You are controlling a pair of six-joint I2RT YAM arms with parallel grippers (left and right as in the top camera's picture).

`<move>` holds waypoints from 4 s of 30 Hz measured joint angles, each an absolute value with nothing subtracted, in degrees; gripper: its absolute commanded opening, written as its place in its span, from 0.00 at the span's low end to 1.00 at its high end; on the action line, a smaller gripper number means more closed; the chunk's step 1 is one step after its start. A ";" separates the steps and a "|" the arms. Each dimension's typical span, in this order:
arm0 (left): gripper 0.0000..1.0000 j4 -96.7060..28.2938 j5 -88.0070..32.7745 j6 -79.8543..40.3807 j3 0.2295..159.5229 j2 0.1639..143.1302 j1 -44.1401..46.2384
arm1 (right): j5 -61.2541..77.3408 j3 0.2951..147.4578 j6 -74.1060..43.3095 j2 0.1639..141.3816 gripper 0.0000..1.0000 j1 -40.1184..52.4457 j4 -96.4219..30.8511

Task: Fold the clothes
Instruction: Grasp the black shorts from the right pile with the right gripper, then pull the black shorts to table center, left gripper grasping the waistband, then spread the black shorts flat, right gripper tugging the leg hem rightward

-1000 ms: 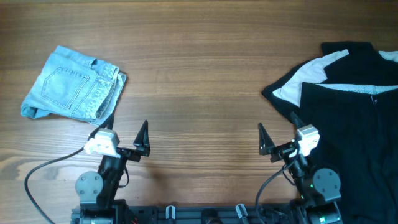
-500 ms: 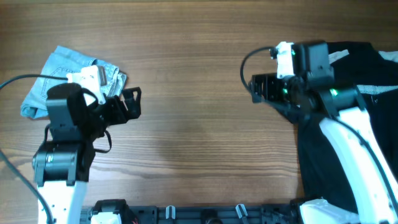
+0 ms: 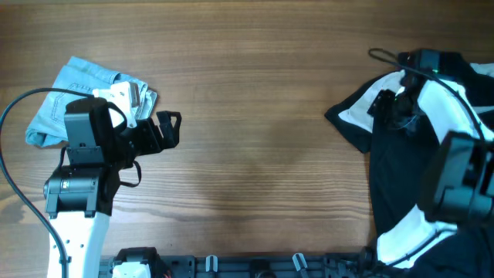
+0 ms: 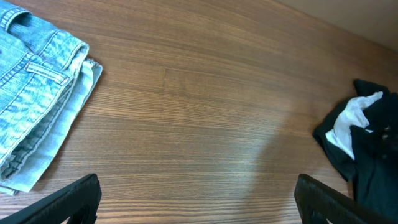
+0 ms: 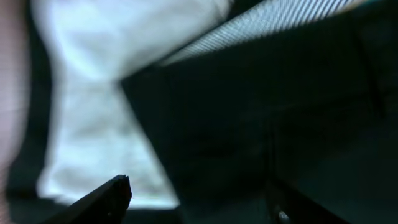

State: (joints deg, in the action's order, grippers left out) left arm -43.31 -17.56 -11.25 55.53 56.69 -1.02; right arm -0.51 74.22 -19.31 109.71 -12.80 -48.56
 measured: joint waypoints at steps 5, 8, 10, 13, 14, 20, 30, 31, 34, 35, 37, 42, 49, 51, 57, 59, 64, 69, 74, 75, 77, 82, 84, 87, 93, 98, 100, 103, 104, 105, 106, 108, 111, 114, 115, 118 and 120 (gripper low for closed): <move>1.00 -43.22 -17.74 -11.25 55.53 56.69 -1.02 | -4.23 74.24 -20.23 112.22 0.28 -12.80 -47.03; 1.00 -43.07 -17.74 -11.25 55.53 56.69 -1.02 | -5.41 74.85 -20.78 111.79 0.05 -13.08 -47.53; 1.00 -43.07 -17.74 -11.25 55.53 56.69 -1.02 | -5.50 75.07 -20.91 108.88 0.04 -13.65 -47.88; 1.00 -43.07 -17.74 -11.25 55.53 56.69 -1.02 | -6.00 75.18 -20.75 102.08 0.05 -14.55 -47.27; 1.00 -43.05 -17.74 -11.25 55.53 56.69 -1.02 | -5.76 75.18 -19.79 100.75 0.04 -14.59 -46.37; 1.00 -42.89 -17.93 -11.25 55.53 56.51 -1.02 | 10.66 78.48 -11.84 84.64 0.04 -12.14 -44.01; 1.00 -40.97 -14.24 -11.25 55.68 45.50 -0.97 | 7.16 80.36 -15.88 84.12 0.91 47.62 -43.68; 0.99 -40.99 -13.69 -11.25 55.68 44.80 -0.97 | 0.93 80.36 -17.63 83.96 0.89 47.13 -44.69; 0.85 -40.95 -13.15 -11.20 55.68 45.45 -0.80 | -5.56 80.36 -20.93 81.78 0.87 41.54 -45.89; 0.84 -40.91 -13.21 -10.83 55.68 46.48 -0.47 | -6.79 80.36 -21.93 79.31 0.86 38.50 -46.15; 0.84 -38.59 -15.16 -9.23 55.96 51.92 3.03 | -8.60 80.36 -23.18 72.31 0.85 32.97 -46.59; 0.77 -21.80 -17.30 -3.49 56.38 78.35 17.89 | -9.47 80.47 -26.52 62.24 0.83 29.41 -50.85; 0.68 9.98 -17.37 -1.13 56.49 108.20 25.08 | -9.50 80.64 -29.23 63.66 0.83 29.45 -57.23; 0.61 11.64 -16.38 -1.15 56.49 111.94 25.08 | -9.50 80.64 -29.36 64.69 0.82 29.45 -57.84; 0.04 12.27 -12.45 -0.97 56.69 114.89 25.04 | -9.50 80.64 -30.63 68.07 0.78 29.45 -57.84; 0.04 12.80 -7.97 -1.13 57.21 115.46 25.12 | -9.50 80.64 -30.85 68.58 0.77 29.45 -57.82; 0.04 10.48 8.14 -1.13 59.46 116.14 23.97 | -9.52 80.64 -30.85 68.58 0.77 29.45 -57.87; 0.04 6.83 7.29 -3.81 61.01 116.03 22.35 | -10.00 80.64 -30.85 68.58 0.77 29.45 -58.04; 0.04 3.60 16.86 -10.46 61.49 115.90 5.58 | -11.79 80.68 -31.09 69.52 0.87 29.41 -61.30; 0.11 2.59 15.53 -10.81 61.69 115.52 1.69 | -12.05 80.68 -31.73 70.67 0.88 29.10 -62.35; 0.22 0.49 10.50 -10.33 61.60 114.02 -4.27 | -12.10 80.68 -33.32 73.91 0.86 26.96 -62.54; 0.41 -3.57 1.87 -9.78 61.23 103.39 -2.83 | -9.98 80.68 -33.93 83.44 0.65 18.81 -61.19; 0.43 -6.28 0.40 -9.72 61.25 99.59 -2.04 | -7.81 80.73 -30.57 88.49 0.59 17.47 -58.19; 0.42 -14.66 -0.91 -9.74 61.30 92.99 -0.67 | -5.30 80.73 -25.91 98.35 0.35 17.10 -54.78; 0.42 -26.52 -1.50 -9.74 61.23 84.62 0.16 | 0.89 80.73 -24.51 116.07 0.04 3.55 -50.17; 0.48 -27.97 -1.63 -9.74 61.23 84.62 0.16 | 6.17 80.90 -23.66 118.74 0.04 -1.08 -47.27; 0.51 -29.52 -1.63 -9.69 61.25 84.62 0.16 | 4.23 81.06 -24.25 118.83 0.04 -1.26 -46.74; 0.57 -34.02 -1.63 -9.76 61.23 84.58 0.16 | -0.73 82.08 -26.33 119.31 0.04 -4.27 -45.50; 0.59 -34.98 -1.63 -9.74 61.23 84.58 0.16 | -1.74 83.02 -26.79 119.74 0.05 -7.64 -46.59; 0.61 -35.05 -1.65 -9.74 61.23 84.53 0.16 | -1.43 83.77 -26.17 119.96 0.27 -11.27 -47.27; 0.64 -34.94 -1.85 -9.74 61.23 84.42 0.16 | 0.82 84.29 -23.70 119.96 0.40 -14.31 -47.20; 0.64 -34.33 -3.25 -9.74 61.23 84.09 0.16 | 7.09 84.71 -17.78 119.48 0.50 -15.81 -46.15; 0.63 -34.83 -4.89 -9.76 61.23 82.50 0.16 | 18.26 85.14 -10.22 115.07 0.68 -11.29 -50.30; 0.62 -39.46 -5.67 -9.76 61.23 81.01 0.16 | 21.56 84.97 -10.59 112.25 0.80 -3.84 -56.10; 0.62 -41.54 -5.89 -9.76 61.23 80.97 0.16 | 21.26 82.76 -11.38 112.27 0.78 -0.91 -57.17; 0.63 -44.91 -5.93 -9.76 61.23 80.97 0.16 | 20.51 77.36 -12.69 112.27 0.53 0.64 -53.10; 0.63 -45.01 -5.93 -9.76 61.23 80.97 0.16 | 21.02 73.71 -12.10 112.27 0.28 1.06 -50.26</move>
State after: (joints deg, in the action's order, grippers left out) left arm -45.01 -5.93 -9.76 61.23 80.97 0.16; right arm 21.02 73.71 -12.10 112.27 1.06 -50.26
